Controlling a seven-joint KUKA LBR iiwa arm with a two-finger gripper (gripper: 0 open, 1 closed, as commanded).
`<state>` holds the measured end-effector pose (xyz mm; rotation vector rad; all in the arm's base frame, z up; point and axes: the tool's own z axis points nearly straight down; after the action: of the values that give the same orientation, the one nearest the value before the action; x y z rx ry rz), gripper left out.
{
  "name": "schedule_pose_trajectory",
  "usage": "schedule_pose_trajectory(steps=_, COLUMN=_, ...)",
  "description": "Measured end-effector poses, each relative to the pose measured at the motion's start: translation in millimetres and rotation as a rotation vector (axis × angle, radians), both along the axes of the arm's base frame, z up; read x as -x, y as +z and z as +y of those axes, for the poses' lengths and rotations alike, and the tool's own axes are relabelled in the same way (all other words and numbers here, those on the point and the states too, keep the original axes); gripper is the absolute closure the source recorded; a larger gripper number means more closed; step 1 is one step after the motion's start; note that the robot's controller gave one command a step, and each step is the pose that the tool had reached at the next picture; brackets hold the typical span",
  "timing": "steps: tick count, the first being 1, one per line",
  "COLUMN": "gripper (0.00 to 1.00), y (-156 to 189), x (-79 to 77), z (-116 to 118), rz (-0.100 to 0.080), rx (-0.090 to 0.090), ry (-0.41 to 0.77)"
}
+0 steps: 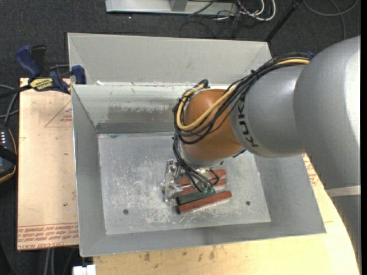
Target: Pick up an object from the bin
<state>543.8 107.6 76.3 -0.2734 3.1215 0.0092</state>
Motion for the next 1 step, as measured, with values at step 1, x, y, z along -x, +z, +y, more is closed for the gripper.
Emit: schedule_pose_trajectory(steps=1, gripper=1.0, y=22.5, x=-6.2, z=0.3, rz=0.009, rx=0.005, ry=0.002)
